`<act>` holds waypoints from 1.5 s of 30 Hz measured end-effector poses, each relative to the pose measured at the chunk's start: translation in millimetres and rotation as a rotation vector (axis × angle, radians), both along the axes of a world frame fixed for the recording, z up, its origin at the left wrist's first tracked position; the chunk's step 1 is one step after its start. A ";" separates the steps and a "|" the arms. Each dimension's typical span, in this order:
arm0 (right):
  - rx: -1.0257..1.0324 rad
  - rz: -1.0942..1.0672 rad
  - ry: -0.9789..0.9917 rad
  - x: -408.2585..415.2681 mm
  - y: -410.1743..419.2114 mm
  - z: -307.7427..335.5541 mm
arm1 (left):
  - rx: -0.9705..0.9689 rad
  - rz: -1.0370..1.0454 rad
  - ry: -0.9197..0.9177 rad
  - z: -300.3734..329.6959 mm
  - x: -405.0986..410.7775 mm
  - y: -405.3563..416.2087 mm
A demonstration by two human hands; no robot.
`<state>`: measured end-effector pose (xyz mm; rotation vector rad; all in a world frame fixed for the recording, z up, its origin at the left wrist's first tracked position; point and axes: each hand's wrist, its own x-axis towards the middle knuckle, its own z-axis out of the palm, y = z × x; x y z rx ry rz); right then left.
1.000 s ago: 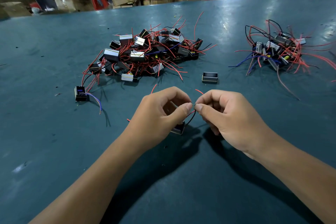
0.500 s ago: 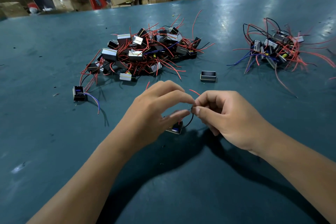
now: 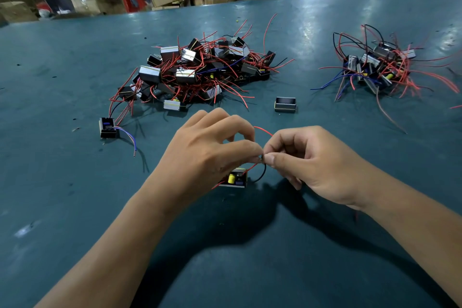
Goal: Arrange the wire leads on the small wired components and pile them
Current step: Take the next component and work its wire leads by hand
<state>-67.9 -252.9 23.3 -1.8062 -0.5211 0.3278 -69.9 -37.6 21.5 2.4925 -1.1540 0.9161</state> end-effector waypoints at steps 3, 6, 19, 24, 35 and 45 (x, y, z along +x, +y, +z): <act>-0.016 0.019 0.004 -0.4 -0.3 0.3 | 0.016 -0.002 0.014 -0.2 -0.6 -0.1; -0.032 0.034 0.002 -1.1 -1.0 -0.6 | 0.032 -0.010 0.027 -1.1 -0.5 -0.5; -0.074 -0.066 -0.299 -3.8 -0.5 -10.2 | -0.408 0.007 0.790 -7.4 -8.1 -14.9; -0.083 -0.122 -0.204 0.4 0.1 -9.4 | -0.540 0.011 0.867 -5.3 -7.4 -12.8; 0.031 -0.139 -0.042 -1.4 -1.0 -3.5 | -0.351 -0.018 0.521 2.9 -9.9 -1.6; 0.060 -0.031 -0.005 -1.3 -3.9 -3.0 | -0.249 -0.060 0.251 -5.3 -2.0 -4.2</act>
